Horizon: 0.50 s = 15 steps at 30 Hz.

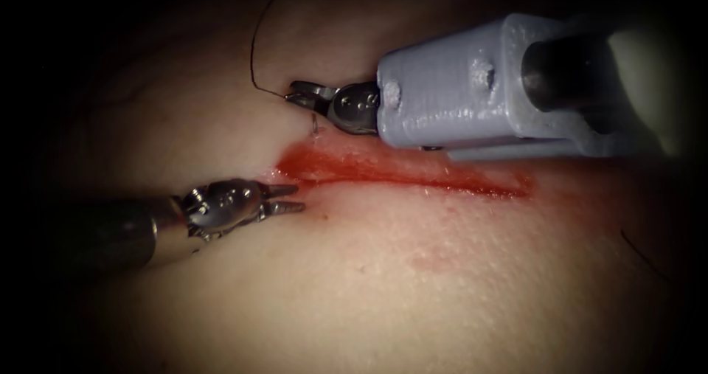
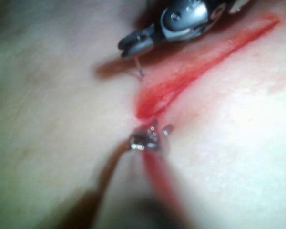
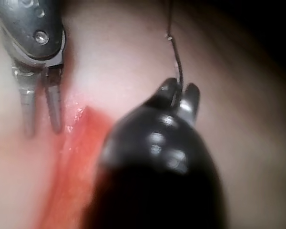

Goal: Wound Closure
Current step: Use the right gripper to pass the needle through the top of the cut.

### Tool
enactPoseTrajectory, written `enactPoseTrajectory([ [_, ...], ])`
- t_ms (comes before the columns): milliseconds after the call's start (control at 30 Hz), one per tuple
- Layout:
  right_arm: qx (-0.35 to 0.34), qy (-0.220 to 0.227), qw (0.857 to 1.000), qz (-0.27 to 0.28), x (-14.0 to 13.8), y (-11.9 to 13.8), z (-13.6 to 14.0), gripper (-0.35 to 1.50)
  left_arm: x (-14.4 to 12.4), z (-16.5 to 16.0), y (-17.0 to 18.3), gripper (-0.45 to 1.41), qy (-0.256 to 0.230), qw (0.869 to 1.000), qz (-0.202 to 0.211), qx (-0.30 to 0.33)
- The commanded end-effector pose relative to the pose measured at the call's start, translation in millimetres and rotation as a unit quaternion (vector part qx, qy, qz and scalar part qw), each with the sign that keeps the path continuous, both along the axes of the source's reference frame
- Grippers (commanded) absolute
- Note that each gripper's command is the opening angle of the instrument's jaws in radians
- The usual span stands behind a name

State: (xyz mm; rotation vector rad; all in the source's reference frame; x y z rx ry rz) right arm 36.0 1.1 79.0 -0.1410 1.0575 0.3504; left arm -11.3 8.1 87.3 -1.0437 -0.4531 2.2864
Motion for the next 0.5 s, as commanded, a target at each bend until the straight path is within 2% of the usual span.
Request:
enactPoseTrajectory([
  [33, 0.006, 0.001, 1.0, 0.002, 0.6, -0.4, 0.5, -0.35, -0.6, 0.7, -0.3, -0.09, -0.001, 1.0, 0.001, 0.001],
  [300, 0.091, -0.006, 0.996, 0.025, 0.7, -1.2, 0.0, -0.35, -0.6, 0.6, -0.3, -0.09, -0.001, 1.0, 0.001, 0.001],
  [500, 0.13, -0.005, 0.991, 0.041, 0.7, -1.5, 0.0, -0.35, -0.6, 0.6, -0.3, -0.1, -0.001, 1.0, 0.001, 0.001],
])
